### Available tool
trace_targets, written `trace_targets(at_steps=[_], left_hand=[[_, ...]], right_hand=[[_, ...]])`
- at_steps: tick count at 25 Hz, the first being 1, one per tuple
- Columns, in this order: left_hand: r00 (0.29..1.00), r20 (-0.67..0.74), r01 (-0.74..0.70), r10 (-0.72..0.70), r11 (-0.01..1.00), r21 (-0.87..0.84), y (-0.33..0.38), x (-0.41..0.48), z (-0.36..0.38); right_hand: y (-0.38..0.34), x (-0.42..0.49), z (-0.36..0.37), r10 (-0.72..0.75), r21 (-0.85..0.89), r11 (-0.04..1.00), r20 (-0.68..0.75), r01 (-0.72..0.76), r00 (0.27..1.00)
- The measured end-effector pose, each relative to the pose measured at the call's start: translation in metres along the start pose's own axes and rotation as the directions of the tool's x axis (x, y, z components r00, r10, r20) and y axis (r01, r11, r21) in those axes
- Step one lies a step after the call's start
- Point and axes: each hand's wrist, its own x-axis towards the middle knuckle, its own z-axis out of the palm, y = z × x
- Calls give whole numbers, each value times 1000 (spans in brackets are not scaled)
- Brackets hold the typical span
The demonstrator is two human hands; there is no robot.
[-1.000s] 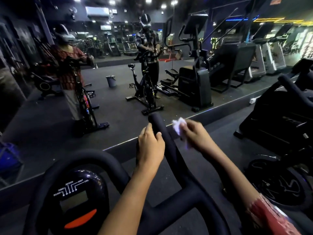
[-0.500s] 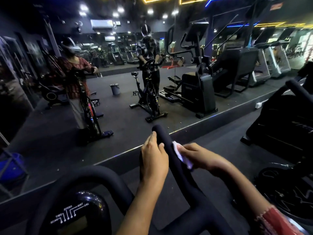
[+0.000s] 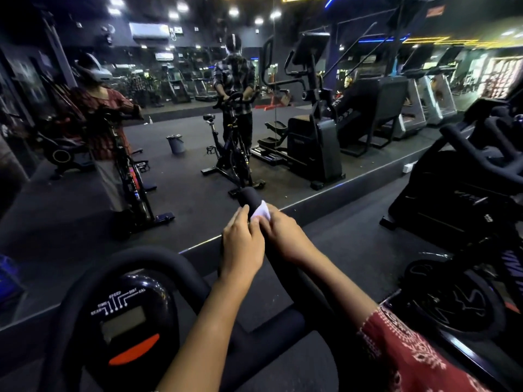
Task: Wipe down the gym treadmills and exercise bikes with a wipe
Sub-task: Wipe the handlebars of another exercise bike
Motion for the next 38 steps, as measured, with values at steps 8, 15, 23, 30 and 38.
trace_targets(at_steps=[8,15,23,30,38], left_hand=[[943,307,-203,131,955,216,6,-89,1],[871,445,-355,208,893,278,5,-146,-12],[873,397,-338,284,939,71,-5,-202,-55],[888,223,-386,401,916,-110,-42,-243,-74],[905,145,-377,399,912,-160,-49,-251,-71]], right_hand=[[33,-105,-19,137,-274,958,165,-88,977],[44,-198,-60,-8,-223,972,281,73,960],[56,-235,-29,-88,-34,995,78,91,993],[12,-278,51,-310,-119,951,-412,286,857],[23,-265,43,-123,88,980,-435,179,892]])
